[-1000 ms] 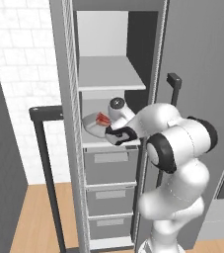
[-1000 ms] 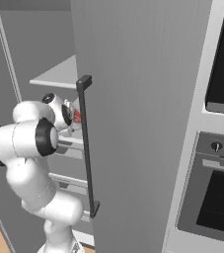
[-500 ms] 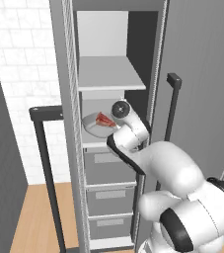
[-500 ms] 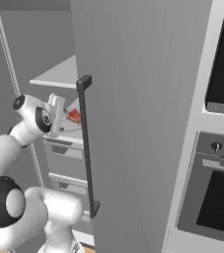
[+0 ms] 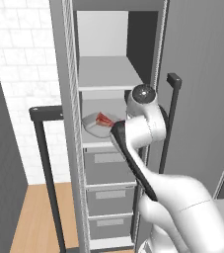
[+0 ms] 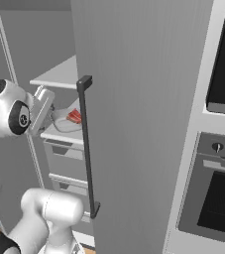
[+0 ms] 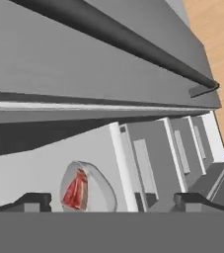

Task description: Take the meat container that has the steak and place it on the second highest rack of the freezer. Then take the vegetable container that has the lime and onion and place it on the highest rack of the freezer.

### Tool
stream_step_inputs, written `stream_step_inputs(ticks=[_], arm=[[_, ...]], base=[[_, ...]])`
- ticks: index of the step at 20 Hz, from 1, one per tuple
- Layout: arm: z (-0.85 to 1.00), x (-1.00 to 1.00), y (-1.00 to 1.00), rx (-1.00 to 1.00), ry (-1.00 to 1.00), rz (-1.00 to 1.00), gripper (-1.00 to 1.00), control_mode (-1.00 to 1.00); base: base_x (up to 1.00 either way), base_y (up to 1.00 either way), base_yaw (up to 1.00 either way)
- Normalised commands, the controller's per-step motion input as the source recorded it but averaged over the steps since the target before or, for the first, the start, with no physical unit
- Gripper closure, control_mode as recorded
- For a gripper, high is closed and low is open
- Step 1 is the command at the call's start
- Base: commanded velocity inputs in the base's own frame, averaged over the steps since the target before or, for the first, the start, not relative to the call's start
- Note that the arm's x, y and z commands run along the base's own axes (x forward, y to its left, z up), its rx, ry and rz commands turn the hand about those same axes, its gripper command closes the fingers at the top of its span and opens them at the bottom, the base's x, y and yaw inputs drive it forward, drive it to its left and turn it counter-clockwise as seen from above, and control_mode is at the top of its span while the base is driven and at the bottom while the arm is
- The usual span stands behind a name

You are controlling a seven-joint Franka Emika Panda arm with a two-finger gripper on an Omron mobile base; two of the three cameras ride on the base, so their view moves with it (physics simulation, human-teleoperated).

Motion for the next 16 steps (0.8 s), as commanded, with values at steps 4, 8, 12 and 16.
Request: stream_step_inputs(ticks=[4,8,12,16], arm=[[0.05,-1.00,-0.20,0.36,-0.22,0.06,-1.00,-1.00],[0.00,-0.60,-0.04,0.10,-0.30,0.00,-1.00,-1.00],[-0.02,-0.48,0.03,0.01,0.01,-0.01,-1.00,-1.00],[0.00,0.00,0.00,0.00,0.00,0.00,-1.00,1.00]], base=[[0.00,0.00,0.00],[0.00,0.00,0.00],[0.00,0.00,0.00],[-1.00,-0.12,-0.06]])
